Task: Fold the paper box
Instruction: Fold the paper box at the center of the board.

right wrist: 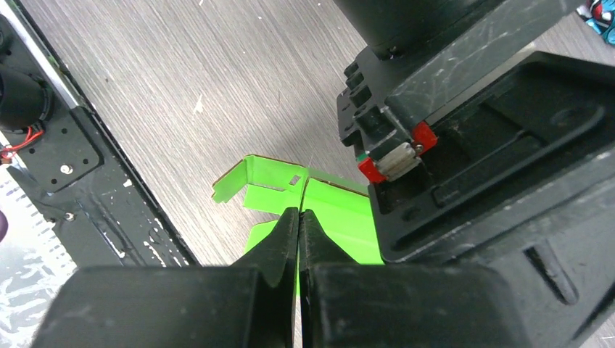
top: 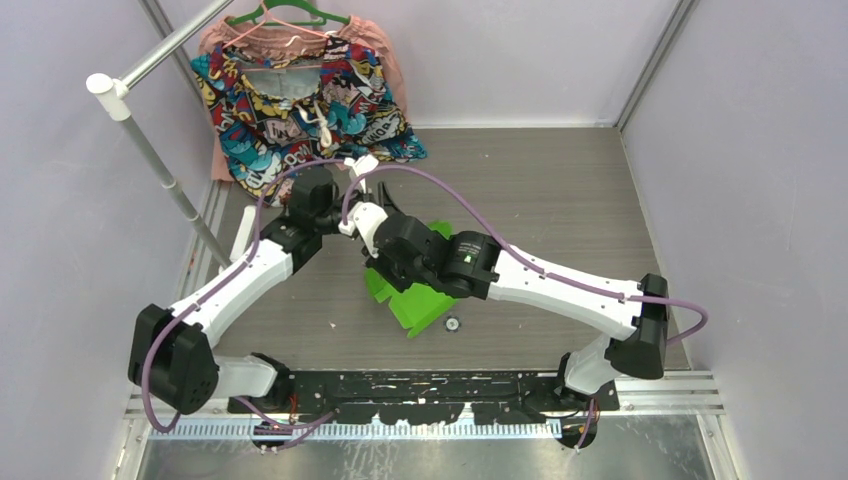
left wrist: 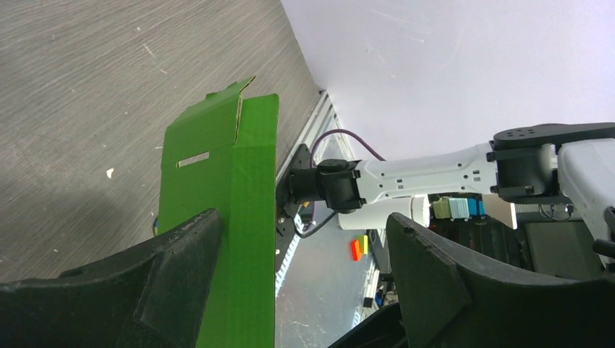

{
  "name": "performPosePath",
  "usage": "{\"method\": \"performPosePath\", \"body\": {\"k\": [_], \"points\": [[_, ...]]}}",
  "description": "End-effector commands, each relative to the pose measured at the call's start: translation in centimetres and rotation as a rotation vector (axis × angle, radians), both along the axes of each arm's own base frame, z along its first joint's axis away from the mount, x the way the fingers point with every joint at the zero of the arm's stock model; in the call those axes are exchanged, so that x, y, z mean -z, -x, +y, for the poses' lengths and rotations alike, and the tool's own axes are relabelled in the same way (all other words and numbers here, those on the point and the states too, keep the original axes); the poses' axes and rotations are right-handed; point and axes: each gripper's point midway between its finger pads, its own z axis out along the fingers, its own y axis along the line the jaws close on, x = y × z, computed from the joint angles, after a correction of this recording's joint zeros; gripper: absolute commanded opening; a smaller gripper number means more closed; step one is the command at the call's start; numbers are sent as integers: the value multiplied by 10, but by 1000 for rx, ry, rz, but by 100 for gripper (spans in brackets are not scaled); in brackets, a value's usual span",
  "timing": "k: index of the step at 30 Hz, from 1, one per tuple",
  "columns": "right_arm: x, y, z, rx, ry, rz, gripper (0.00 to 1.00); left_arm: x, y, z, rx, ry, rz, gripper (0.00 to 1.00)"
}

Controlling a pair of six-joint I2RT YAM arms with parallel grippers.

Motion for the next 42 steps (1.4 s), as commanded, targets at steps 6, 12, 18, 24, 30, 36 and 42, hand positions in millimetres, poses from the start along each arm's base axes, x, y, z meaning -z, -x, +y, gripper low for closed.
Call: {"method": "performPosePath", "body": {"k": [6, 12, 18, 24, 30, 36, 42], "points": [[30, -31, 7, 117, -35, 46, 1, 33, -2, -10, 58, -17, 26, 83], [61, -49, 9, 120, -70, 145, 1, 85, -12, -13, 56, -70, 122, 81], [92, -63, 12, 121, -58, 207, 1, 119, -19, -13, 31, -81, 169, 79], [111, -74, 22, 141, -58, 225, 41, 127, -35, -8, 5, -85, 161, 78], [98, -75, 21, 169, -116, 211, 56, 124, -45, -2, -5, -95, 148, 77], [65, -86, -16, 338, -182, 141, 57, 121, -49, 0, -9, -98, 142, 76], [58, -131, -91, 638, -331, 242, 55, 119, -51, 0, -14, -99, 140, 76]]}}
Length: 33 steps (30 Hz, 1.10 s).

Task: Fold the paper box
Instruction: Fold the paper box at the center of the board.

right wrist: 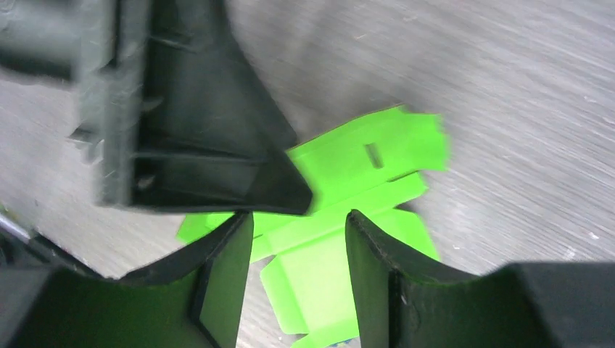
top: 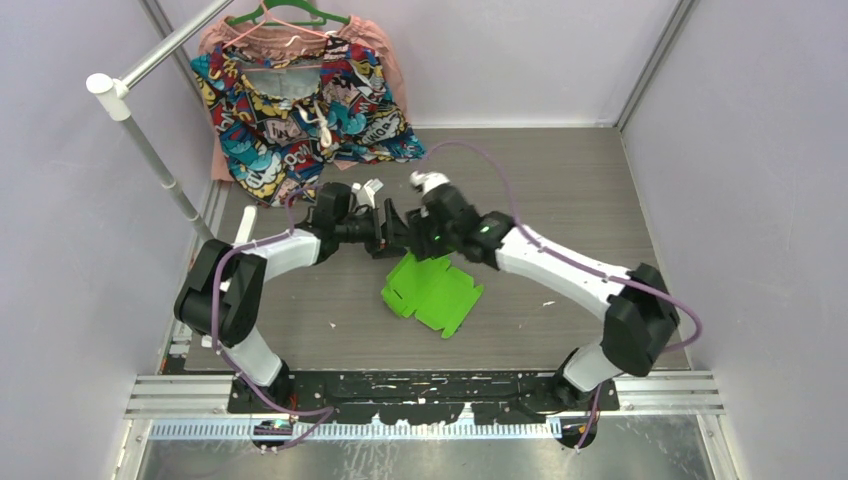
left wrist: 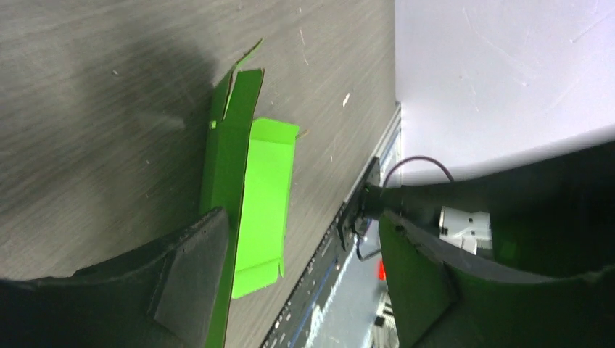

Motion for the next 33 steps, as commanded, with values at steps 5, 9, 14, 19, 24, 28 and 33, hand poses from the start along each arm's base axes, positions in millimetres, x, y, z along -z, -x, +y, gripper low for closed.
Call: {"method": "performPosePath", "body": {"k": [5, 9, 14, 19, 24, 28, 33], "points": [[-22, -78, -63, 296, -230, 58, 55, -26, 5, -10, 84, 57, -63, 76], [-6, -91, -64, 235, -288, 104, 56, -27, 4, -11, 88, 60, -59, 75], [15, -90, -64, 153, -259, 111, 54, -28, -3, -13, 94, 46, -65, 75], [36, -81, -72, 151, -224, 124, 52, -24, -14, -10, 84, 28, -54, 74], [52, -77, -78, 150, -189, 139, 51, -22, -19, -8, 83, 24, -50, 74], [53, -82, -76, 146, -180, 135, 51, -17, -22, -3, 74, 9, -42, 73], [33, -99, -79, 242, -235, 166, 45, -11, -24, 13, 25, -14, -30, 71]]}}
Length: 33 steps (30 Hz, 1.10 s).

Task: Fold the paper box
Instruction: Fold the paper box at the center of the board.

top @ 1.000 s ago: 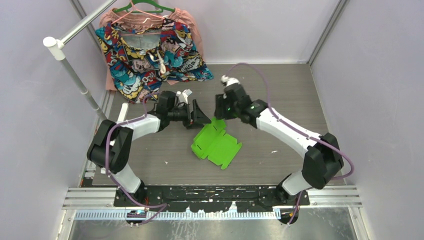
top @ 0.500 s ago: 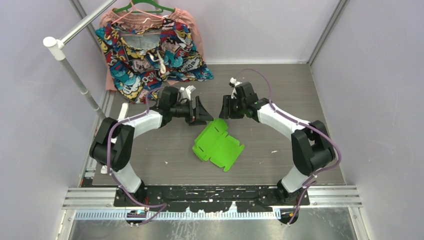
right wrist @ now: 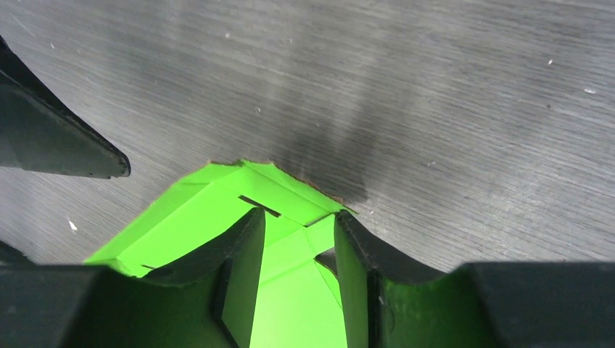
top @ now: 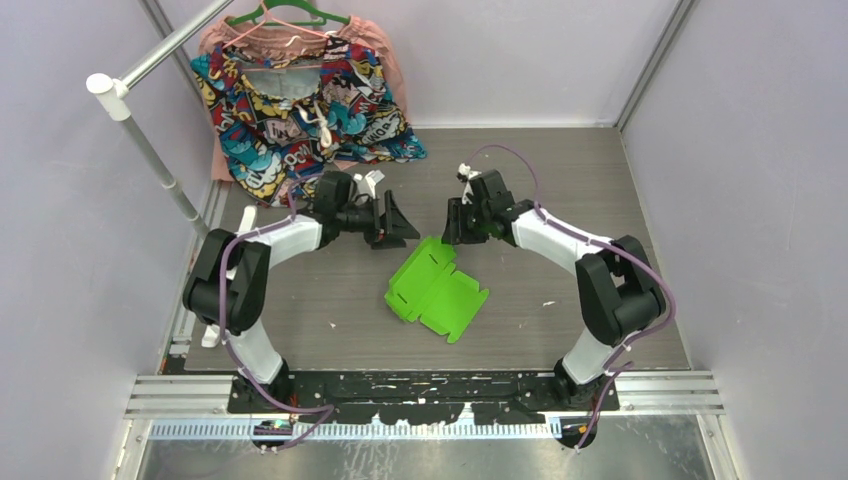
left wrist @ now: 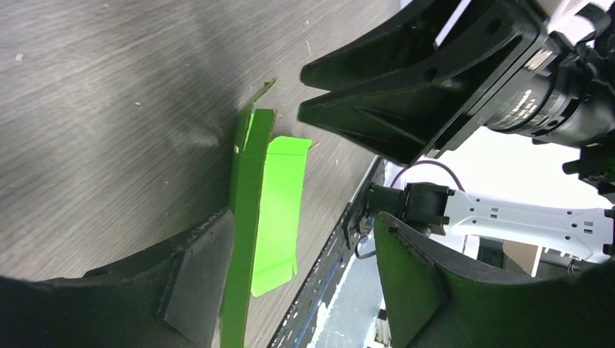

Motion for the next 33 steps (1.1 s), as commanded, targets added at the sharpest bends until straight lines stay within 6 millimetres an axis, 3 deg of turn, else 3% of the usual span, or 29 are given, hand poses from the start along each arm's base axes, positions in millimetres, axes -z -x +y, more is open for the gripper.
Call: {"method": "performPosePath", "body": {"k": [1, 5, 8, 10, 16, 22, 28, 33], "points": [[-46, -32, 7, 89, -111, -34, 44, -8, -4, 13, -21, -14, -43, 71], [-66, -32, 15, 141, -173, 53, 48, 4, -3, 28, -42, -130, -41, 63], [-73, -28, 16, 178, -164, 138, 49, 17, 1, 38, -41, -221, -17, 31], [-79, -24, 14, 198, -147, 180, 49, 24, 2, 42, -38, -261, -9, 24], [-87, -9, 14, 216, -36, 231, 48, 36, 4, 55, -57, -363, -9, 24], [-72, -2, 9, 250, 153, 222, 47, 36, 10, 49, -34, -384, -27, 25], [-62, -13, -2, 321, 278, 160, 46, 38, 13, 37, 3, -401, -43, 31], [-59, -28, 3, 313, 316, 159, 46, 38, 12, 35, 8, -409, -45, 39]]}}
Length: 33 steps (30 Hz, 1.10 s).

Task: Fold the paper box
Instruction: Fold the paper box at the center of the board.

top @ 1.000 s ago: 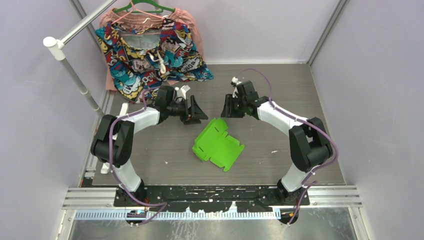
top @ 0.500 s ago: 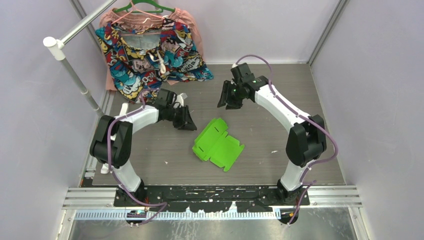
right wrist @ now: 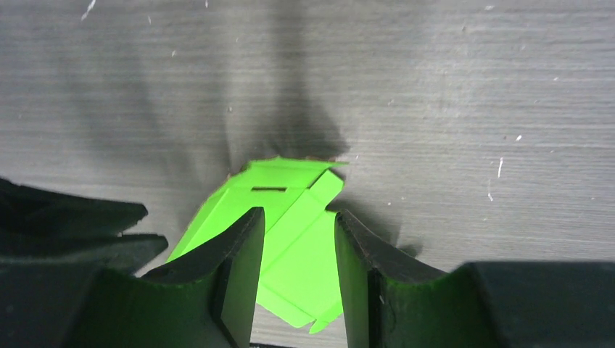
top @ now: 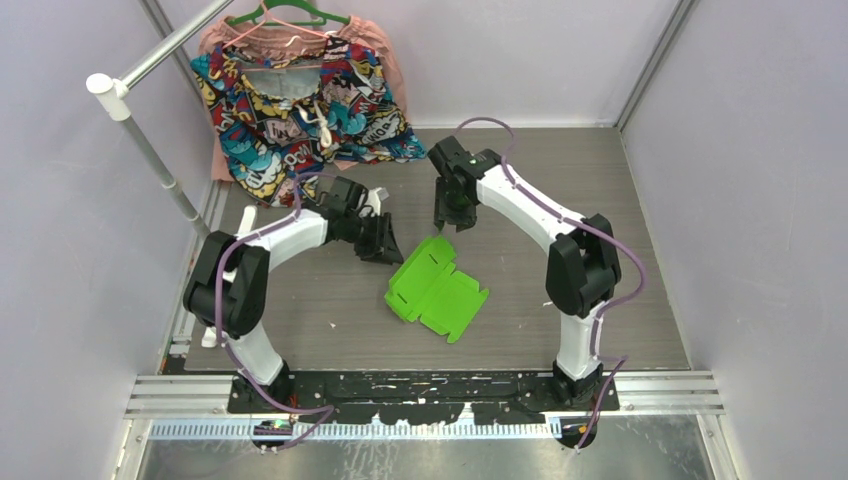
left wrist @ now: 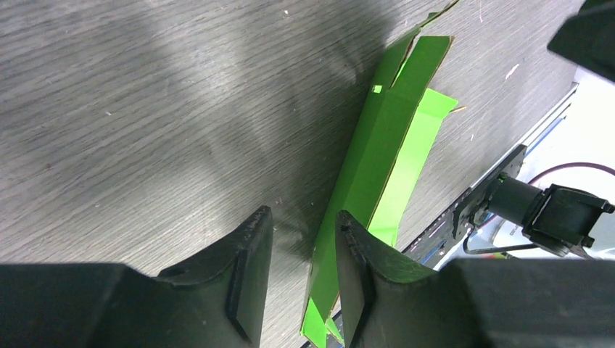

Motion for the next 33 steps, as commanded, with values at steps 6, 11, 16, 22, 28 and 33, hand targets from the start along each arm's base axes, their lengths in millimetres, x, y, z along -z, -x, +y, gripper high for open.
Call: {"method": "performPosePath", "body": {"k": [6, 11, 16, 22, 28, 33], "points": [[-21, -28, 10, 40, 29, -55, 46, -25, -9, -2, 12, -3, -78, 41], [-15, -23, 21, 26, 49, -36, 46, -32, -7, -4, 17, -3, -91, 41], [-7, -17, 28, 17, 64, -24, 45, -36, -5, -6, 24, -2, -99, 41], [5, -16, 30, 15, 91, -14, 43, -39, -3, -8, 29, -1, -104, 41], [9, -21, 31, 21, 102, -22, 43, -38, -1, -9, 33, -2, -103, 41], [3, -27, 34, 33, 83, -47, 44, -37, 0, -10, 35, -4, -101, 41]]}}
